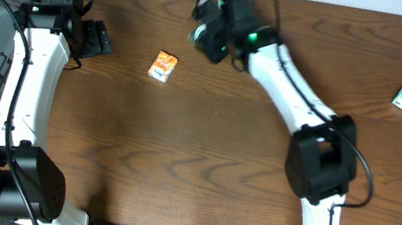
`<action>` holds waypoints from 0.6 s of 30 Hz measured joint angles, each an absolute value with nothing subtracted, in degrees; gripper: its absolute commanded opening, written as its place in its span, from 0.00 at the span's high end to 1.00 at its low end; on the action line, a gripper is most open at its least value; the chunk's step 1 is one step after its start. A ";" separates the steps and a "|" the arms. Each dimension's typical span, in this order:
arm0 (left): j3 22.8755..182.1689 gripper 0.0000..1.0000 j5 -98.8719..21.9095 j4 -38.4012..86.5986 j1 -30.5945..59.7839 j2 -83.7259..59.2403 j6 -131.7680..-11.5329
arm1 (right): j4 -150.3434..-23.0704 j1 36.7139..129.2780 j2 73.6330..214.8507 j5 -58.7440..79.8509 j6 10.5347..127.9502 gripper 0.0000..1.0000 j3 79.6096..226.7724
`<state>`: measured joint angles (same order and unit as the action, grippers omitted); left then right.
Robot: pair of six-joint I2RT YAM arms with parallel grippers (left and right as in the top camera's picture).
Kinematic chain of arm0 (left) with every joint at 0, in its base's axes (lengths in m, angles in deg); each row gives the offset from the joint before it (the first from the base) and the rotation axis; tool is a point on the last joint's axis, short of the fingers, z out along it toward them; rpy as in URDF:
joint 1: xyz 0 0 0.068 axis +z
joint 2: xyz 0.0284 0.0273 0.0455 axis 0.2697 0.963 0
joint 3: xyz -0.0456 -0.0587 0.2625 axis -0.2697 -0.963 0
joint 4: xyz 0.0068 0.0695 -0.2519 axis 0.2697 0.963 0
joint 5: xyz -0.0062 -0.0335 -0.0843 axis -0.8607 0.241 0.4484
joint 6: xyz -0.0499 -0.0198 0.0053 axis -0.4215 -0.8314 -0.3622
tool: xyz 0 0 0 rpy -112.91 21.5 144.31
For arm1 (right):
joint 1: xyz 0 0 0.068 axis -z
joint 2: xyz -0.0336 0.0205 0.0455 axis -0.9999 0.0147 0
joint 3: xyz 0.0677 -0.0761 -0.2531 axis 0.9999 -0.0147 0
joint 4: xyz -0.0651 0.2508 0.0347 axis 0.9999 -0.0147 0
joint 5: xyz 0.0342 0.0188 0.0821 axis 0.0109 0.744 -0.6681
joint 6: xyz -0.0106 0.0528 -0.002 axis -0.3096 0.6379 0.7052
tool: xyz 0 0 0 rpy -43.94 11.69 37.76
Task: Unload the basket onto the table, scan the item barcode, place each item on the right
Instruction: 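Lift the Zam-Buk tin up to the scanner with the right gripper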
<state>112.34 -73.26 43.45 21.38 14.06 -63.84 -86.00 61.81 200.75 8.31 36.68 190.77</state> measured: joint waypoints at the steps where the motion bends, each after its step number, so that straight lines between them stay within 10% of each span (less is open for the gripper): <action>1: 112.34 0.02 -73.26 43.45 21.38 14.06 -63.84 | -85.41 62.31 200.36 8.42 37.16 0.49 190.80; 18: 112.34 0.02 -73.26 43.45 21.38 14.06 -63.84 | -59.42 69.02 201.28 12.51 49.05 0.46 190.66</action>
